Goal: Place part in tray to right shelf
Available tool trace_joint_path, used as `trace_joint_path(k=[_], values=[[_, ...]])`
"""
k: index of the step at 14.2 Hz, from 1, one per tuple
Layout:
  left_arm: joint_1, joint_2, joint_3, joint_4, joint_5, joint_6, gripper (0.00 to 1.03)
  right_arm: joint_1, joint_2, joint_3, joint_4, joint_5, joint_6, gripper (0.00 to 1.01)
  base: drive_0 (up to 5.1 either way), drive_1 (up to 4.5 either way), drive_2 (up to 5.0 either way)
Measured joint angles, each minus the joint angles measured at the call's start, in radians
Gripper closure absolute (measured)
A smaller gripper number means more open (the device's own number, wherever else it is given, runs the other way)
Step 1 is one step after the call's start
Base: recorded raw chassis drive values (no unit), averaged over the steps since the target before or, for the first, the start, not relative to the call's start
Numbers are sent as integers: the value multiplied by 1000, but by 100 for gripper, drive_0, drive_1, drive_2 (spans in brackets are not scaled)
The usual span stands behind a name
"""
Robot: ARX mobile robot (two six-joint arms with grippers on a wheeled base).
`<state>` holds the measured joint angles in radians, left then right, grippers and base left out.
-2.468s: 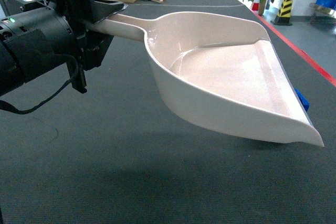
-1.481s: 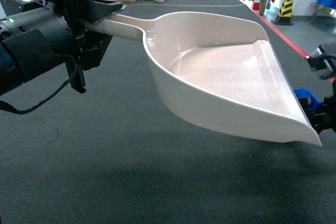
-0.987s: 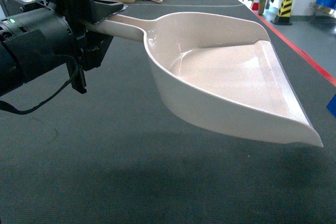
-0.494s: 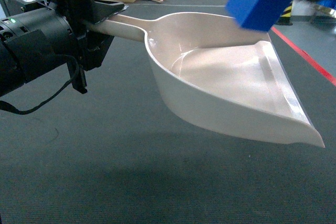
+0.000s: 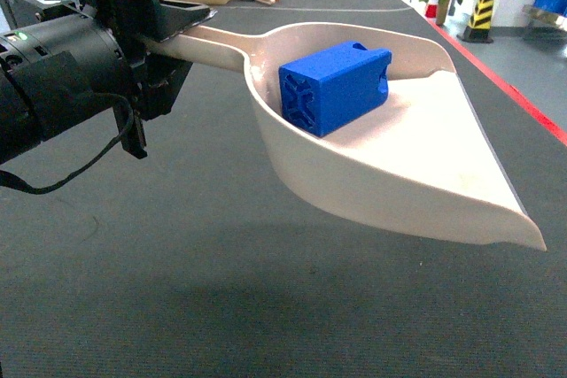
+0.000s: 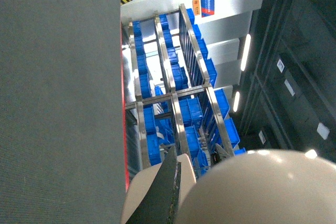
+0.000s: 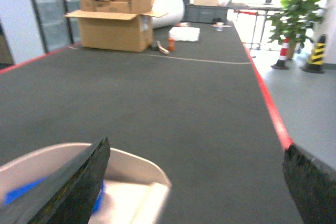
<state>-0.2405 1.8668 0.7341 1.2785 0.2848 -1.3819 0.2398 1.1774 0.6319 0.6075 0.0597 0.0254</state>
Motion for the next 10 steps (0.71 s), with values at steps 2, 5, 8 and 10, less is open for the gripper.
trace_joint_path(k=[2,5,8,10], values=[[0,0,0,0,-1,1,89,-133,-114,-172,161,67,-190,3,0,0,0],[0,0,0,0,0,0,89,-347,-303,-387,108,79,-287,3,0,0,0],[-1,0,0,0,0,0,89,-350,-303,-386,109,66,-280,3,0,0,0],[6,0,0,0,-5,0,89,-349,-303,-386,110,63,-280,3,0,0,0]])
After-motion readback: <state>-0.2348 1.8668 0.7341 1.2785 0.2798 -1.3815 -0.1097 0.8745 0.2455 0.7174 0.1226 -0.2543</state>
